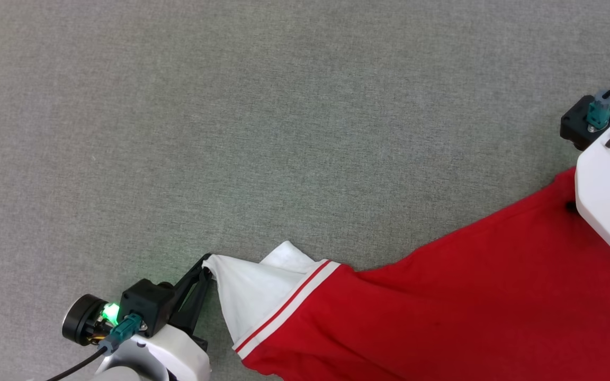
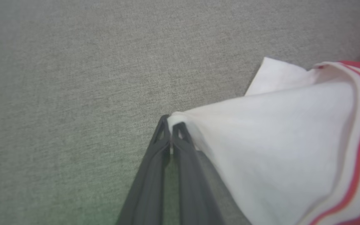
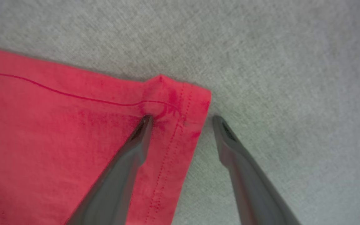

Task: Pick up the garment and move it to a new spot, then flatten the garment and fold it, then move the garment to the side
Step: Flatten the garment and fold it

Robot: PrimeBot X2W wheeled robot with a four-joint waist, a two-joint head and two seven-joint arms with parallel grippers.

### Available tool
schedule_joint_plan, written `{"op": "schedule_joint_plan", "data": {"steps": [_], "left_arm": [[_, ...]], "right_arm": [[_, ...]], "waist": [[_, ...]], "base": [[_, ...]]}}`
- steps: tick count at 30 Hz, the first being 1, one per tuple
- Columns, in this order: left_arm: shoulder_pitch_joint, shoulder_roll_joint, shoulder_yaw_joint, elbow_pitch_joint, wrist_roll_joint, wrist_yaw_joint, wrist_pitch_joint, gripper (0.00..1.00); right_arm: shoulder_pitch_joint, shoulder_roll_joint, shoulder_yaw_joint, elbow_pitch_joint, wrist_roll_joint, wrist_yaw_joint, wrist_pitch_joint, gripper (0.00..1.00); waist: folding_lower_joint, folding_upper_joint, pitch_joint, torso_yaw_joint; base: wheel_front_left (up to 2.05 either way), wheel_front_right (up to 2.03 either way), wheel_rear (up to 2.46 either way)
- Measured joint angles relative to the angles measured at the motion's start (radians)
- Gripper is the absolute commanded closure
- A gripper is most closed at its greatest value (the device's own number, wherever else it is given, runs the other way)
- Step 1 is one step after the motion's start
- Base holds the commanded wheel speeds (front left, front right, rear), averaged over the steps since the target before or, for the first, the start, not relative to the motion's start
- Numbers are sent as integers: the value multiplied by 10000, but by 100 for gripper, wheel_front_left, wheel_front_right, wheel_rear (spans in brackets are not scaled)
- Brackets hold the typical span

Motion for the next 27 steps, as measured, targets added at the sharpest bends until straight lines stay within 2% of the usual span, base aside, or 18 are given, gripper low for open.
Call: {"op": "schedule_joint_plan", "data": {"steps": [2, 4, 11, 19, 27], "left_arm": [[-10, -42, -21, 33, 2, -8, 2, 100], [-40, -63, -27, 81, 0, -8, 33, 100], [63, -171, -19, 337, -194, -79, 8, 100], [194, -77, 59, 721, -73, -174, -48, 100], [-725, 226, 1001, 416, -94, 33, -105, 100]], "right_arm": [[-163, -107, 322, 50, 205, -17, 6, 0], [-248, -167, 525, 109, 397, -17, -217, 100], [-344, -123, 999, 462, 903, 6, -1605, 100], [-647, -477, 928, 192, 1198, 6, -3653, 100], [-613, -410, 290, 132, 928, 4, -5206, 100]], "waist": [[0, 0, 22, 43], [0, 0, -16, 43], [1, 0, -579, -115], [0, 0, -1917, -503], [0, 0, -3035, -1031]], "base": [[0, 0, 0], [0, 0, 0], [0, 0, 0], [0, 0, 0], [0, 0, 0]]}}
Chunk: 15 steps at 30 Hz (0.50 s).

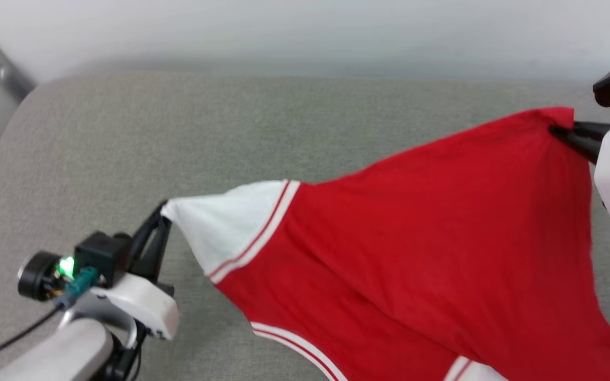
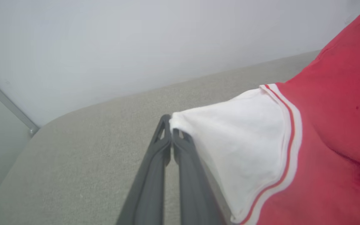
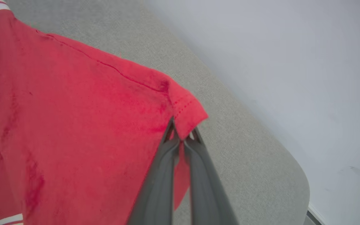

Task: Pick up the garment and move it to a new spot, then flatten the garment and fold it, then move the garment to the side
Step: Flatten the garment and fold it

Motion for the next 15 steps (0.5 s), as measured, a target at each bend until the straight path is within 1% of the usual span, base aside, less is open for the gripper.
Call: {"op": "schedule_joint_plan", "data": {"steps": [4, 7, 9, 10, 11, 13, 14, 15], "left_arm": [[-790, 176, 257, -33, 113, -174, 117, 100], [-1669, 174, 470, 10, 182, -460, 297, 100], [-2398, 171, 550, 136, 364, -667, 468, 100], [-2398, 171, 550, 136, 364, -667, 468, 100], [-3180, 128, 575, 324, 604, -905, 675, 100], [-3923, 8, 663, 558, 721, -1106, 838, 100], [-3923, 8, 663, 558, 721, -1106, 838, 100], [-4301, -84, 742, 686, 746, -1195, 880, 100]], "right_arm": [[-47, 251, -447, 117, -420, 2, -575, 100], [-247, 472, -899, 268, -780, 2, -928, 100], [-423, 650, -1264, 353, -997, 2, -1133, 100], [-423, 650, -1264, 353, -997, 2, -1133, 100], [-644, 865, -1613, 454, -1254, 2, -1267, 100], [-924, 1189, -1885, 604, -1540, 2, -1302, 100], [-924, 1189, -1885, 604, -1540, 2, -1302, 100], [-1081, 1315, -2044, 688, -1670, 4, -1313, 100]], "waist": [[0, 0, -336, -364], [0, 0, -442, -621], [-1, 0, -394, -743], [-1, 0, -394, -743], [0, 0, -238, -816], [0, 0, -33, -911], [0, 0, -33, -911], [0, 0, 91, -955]], "base": [[0, 0, 0], [0, 0, 0], [0, 0, 0], [0, 0, 0], [0, 0, 0], [0, 0, 0], [0, 0, 0], [0, 0, 0]]}}
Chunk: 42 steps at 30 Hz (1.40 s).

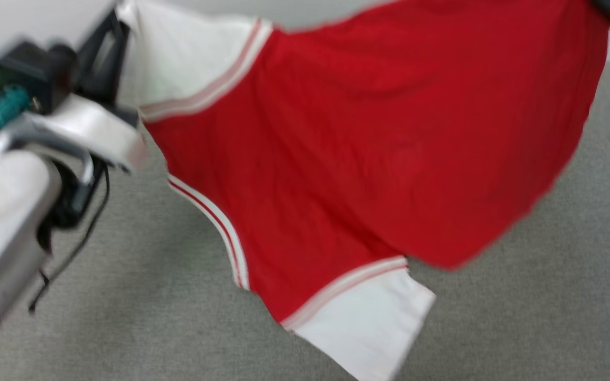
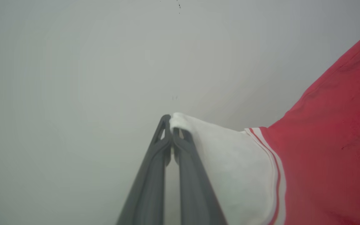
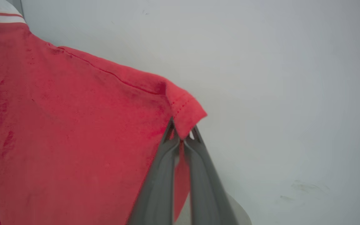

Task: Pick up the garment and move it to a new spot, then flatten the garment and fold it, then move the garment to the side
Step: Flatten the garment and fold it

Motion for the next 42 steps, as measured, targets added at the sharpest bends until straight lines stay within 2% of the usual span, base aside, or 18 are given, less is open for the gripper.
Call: {"op": "schedule_joint_plan", "data": {"steps": [6, 7, 8, 16, 24, 32, 38, 42], "left_arm": [[-2518, -267, 238, 947, 596, -621, 372, 100], [-3403, -393, 372, 1235, 719, -817, 424, 100], [-3403, -393, 372, 1235, 719, -817, 424, 100], [-7019, -968, 554, 2324, 1536, -1628, 744, 100], [-9893, -1526, 809, 3952, 1810, -2353, 784, 100], [-10961, -1971, 665, 5469, 1994, -2928, 286, 100], [-10784, -2238, 291, 6420, 2011, -3204, -117, 100], [-10080, -2468, -153, 6955, 2073, -3423, -282, 100]], "right_arm": [[-1376, 564, -821, 589, -965, -2, -86, 100], [-1930, 696, -1057, 844, -1292, -2, -161, 100], [-1930, 696, -1057, 844, -1292, -2, -161, 100], [-4503, 1175, -1582, 1889, -2445, -2, -259, 100], [-6650, 1743, -1434, 3068, -3172, -2, -821, 100], [-7658, 2111, -1001, 4236, -3308, -2, -1413, 100], [-7607, 2297, -351, 4930, -3058, -2, -1762, 100], [-7032, 2525, 33, 5400, -2805, -2, -2169, 100]], "waist": [[1, 0, 949, -189], [1, -1, 1311, -225], [1, -1, 1311, -225], [2, 0, 2698, -195], [2, 0, 3750, -89], [1, 0, 4344, 33], [2, 0, 4670, 103], [2, 0, 4747, 140]], "base": [[0, 0, 0], [0, 0, 0], [0, 0, 0], [0, 0, 0], [0, 0, 0], [0, 0, 0], [0, 0, 0], [0, 0, 0]]}}
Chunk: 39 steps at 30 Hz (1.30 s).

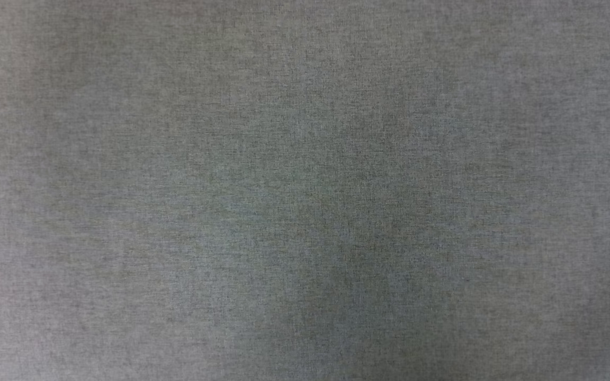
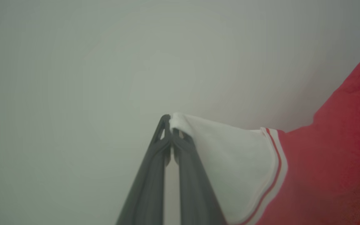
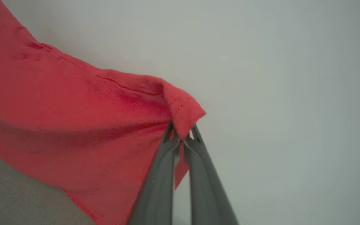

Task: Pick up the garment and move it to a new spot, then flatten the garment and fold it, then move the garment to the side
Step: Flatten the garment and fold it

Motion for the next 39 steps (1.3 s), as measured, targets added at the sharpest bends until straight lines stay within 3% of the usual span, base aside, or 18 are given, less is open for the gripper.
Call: {"op": "schedule_joint_plan", "data": {"steps": [9, 18, 27, 39], "left_arm": [[2637, -50, -479, 259, -366, -161, -520, 100], [6846, -48, -428, -1482, -920, 671, -642, 100], [11253, 876, -293, -3609, -1524, 1737, -658, 100], [15009, 1613, -1248, -5474, -2311, 2449, 46, 100]], "right_arm": [[2153, 566, 869, 779, 639, 0, -1141, 100], [4730, 568, 1737, 696, 1241, 0, -1829, 100], [7199, -150, 2631, -12, 2109, 0, -2117, 100], [10589, -1398, 2734, -1041, 3509, 0, -1860, 100]], "waist": [[-1, 0, -425, -40], [-2, 0, -1441, 2], [-3, 0, -2723, 76], [-4, 0, -4607, 283]], "base": [[0, 0, 0], [0, 0, 0], [0, 0, 0], [0, 0, 0]]}}
